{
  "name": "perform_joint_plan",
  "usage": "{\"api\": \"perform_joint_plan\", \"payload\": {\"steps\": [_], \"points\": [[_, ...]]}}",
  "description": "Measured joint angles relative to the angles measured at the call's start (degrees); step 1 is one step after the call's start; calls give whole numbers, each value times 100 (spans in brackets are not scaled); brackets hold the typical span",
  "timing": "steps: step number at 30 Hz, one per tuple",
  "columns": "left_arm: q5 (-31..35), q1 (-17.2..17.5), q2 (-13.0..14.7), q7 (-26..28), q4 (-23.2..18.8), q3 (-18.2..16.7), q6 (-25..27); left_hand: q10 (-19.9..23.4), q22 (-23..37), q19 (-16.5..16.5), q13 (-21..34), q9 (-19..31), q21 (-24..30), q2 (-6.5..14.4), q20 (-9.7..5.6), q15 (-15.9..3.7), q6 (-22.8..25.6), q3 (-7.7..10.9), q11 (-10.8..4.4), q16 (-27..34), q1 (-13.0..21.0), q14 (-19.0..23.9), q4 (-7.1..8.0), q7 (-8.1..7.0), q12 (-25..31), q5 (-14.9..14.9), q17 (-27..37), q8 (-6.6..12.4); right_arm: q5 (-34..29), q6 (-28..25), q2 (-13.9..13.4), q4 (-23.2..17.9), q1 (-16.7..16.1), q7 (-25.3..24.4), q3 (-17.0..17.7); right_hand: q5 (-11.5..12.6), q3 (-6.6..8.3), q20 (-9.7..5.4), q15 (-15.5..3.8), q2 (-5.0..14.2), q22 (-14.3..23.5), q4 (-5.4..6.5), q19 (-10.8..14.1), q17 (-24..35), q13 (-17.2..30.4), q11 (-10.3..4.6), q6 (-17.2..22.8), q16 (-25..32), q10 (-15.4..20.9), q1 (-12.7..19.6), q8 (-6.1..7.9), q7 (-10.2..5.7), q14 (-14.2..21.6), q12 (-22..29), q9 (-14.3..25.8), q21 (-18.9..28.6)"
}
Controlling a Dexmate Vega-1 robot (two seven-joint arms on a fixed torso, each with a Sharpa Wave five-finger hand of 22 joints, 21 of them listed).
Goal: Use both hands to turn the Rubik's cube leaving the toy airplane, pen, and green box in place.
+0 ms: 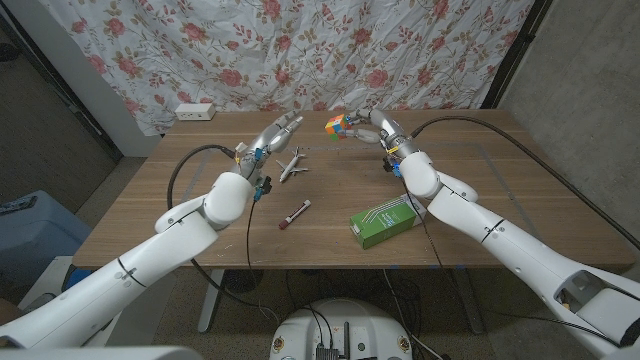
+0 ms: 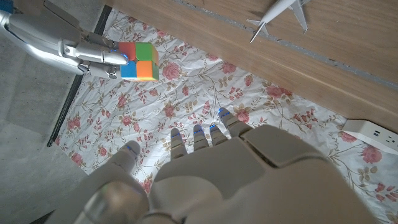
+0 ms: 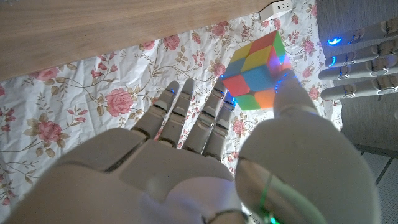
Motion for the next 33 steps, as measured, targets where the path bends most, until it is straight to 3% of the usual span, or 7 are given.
{"api": "perform_joint_plan", "payload": {"steps": [10, 25, 33], "points": [[476, -148, -19, -92, -295, 231, 561, -146, 0, -134, 30, 0, 0, 0, -7, 19, -41, -111, -104, 0, 0, -82, -15, -40, -24, 44, 28, 0, 62, 149, 62, 70, -50, -119, -16, -38, 0, 0, 0, 0, 0, 0, 0, 0, -1, 0, 0, 0, -1, 0, -5, 0, 0, 0, -4, 0], [1019, -441, -2, -397, -436, 561, 1063, -413, 28, -379, 29, 0, 0, 31, -31, 12, 3, -351, -81, 0, -31, -194, 19, -38, -45, 44, 28, 46, 78, 261, 194, 248, -52, -283, -63, -60, -16, 0, 0, 0, 0, -16, 0, 28, -5, 1, -1, 46, -2, 0, -33, -1, -1, -5, 0, 0], [1220, -615, -44, -576, -383, 734, 1198, -668, 41, -783, 29, 0, 0, 31, -22, 12, 2, -577, -93, -25, -30, -193, 40, -38, -68, 44, 27, 46, 76, 306, 265, 344, 2, -338, -92, -61, -16, 0, 0, 0, 0, -16, 0, 28, 27, -1, -1, 46, 0, 0, -48, -1, -1, -6, 0, 0]]}}
